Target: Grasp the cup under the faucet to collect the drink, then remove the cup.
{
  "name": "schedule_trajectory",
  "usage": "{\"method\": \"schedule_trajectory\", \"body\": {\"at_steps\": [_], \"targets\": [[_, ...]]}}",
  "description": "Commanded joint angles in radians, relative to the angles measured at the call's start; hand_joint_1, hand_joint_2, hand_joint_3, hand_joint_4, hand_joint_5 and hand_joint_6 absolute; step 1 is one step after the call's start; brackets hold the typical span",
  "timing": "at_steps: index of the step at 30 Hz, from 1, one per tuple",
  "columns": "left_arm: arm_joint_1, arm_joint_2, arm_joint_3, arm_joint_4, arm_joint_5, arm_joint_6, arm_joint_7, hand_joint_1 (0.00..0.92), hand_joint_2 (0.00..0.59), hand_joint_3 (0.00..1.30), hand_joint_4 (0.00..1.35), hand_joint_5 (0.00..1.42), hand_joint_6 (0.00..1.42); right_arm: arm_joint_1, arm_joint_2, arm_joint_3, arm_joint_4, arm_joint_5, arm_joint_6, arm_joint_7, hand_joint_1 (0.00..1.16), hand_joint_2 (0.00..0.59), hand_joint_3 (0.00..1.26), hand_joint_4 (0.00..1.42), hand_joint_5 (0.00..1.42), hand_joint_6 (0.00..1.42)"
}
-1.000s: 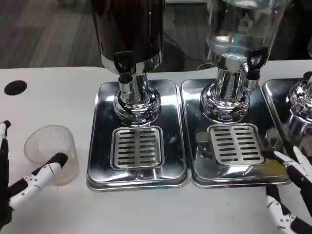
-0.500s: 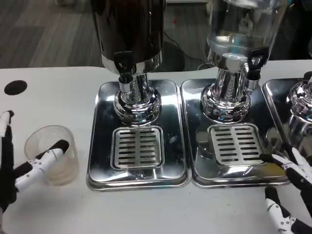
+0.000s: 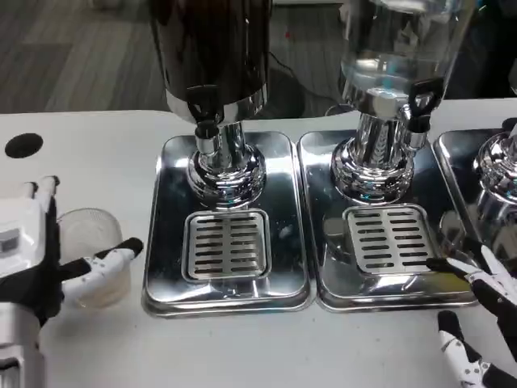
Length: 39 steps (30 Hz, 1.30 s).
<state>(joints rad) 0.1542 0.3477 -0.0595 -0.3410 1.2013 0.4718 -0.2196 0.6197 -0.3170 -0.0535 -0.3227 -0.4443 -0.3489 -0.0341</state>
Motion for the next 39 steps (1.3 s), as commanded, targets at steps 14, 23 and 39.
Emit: {"method": "schedule_trajectory", "body": {"at_steps": [14,23,39], "targets": [[-0.063,0.023,-0.088,0.127,0.051,0.04,-0.024,0.184,0.063,0.17,0.15,0.36,0.57,-0.006,-0.006,-0.005,0.014,0.027,-0.032,0.014,0.61,0.491,0.25,0.0,0.0,0.0],[-0.087,0.029,-0.126,0.161,0.061,0.04,0.026,0.209,0.094,0.26,0.26,0.46,0.65,-0.013,-0.008,-0.008,0.026,0.032,-0.033,0.016,0.6,0.462,0.24,0.0,0.0,0.0],[-0.068,0.032,-0.113,0.178,0.043,0.027,0.181,0.295,0.158,0.48,0.55,0.71,0.82,-0.041,-0.008,0.008,0.043,0.02,-0.024,0.026,0.59,0.427,0.23,0.0,0.0,0.0]]}}
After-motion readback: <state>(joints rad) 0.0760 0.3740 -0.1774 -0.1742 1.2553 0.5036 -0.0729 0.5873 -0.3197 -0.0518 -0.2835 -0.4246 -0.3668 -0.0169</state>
